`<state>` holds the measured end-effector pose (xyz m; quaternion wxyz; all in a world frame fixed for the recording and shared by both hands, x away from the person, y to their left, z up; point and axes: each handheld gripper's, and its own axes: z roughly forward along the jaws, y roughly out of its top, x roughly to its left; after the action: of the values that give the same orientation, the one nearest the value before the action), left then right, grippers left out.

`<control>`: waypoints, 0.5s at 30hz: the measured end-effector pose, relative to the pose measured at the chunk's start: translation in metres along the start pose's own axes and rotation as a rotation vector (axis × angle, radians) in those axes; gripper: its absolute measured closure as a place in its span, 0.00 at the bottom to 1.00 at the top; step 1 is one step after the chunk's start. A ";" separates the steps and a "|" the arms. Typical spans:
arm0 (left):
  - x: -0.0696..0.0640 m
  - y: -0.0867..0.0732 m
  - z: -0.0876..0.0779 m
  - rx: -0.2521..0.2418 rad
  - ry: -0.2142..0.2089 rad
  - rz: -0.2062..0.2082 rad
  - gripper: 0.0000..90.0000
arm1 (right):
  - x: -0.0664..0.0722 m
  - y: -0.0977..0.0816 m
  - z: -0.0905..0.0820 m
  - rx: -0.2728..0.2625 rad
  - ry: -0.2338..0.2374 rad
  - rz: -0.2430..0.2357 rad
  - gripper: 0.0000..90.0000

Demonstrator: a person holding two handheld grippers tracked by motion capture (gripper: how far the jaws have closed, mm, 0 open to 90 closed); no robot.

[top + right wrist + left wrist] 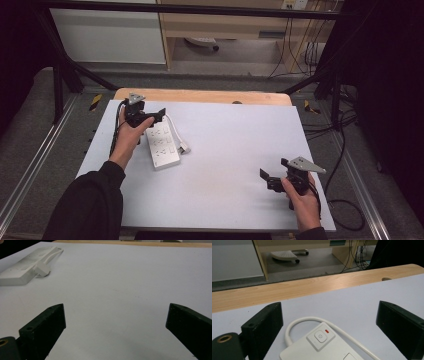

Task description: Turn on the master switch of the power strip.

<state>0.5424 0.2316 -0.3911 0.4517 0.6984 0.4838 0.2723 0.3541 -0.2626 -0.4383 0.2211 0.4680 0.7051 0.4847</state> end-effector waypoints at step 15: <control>0.004 -0.004 0.006 0.024 0.020 -0.014 0.09 | 0.000 0.000 0.000 0.004 0.003 -0.001 0.04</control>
<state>0.5471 0.2332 -0.3976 0.4404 0.6976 0.4965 0.2700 0.3543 -0.2627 -0.4384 0.2193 0.4672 0.7066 0.4841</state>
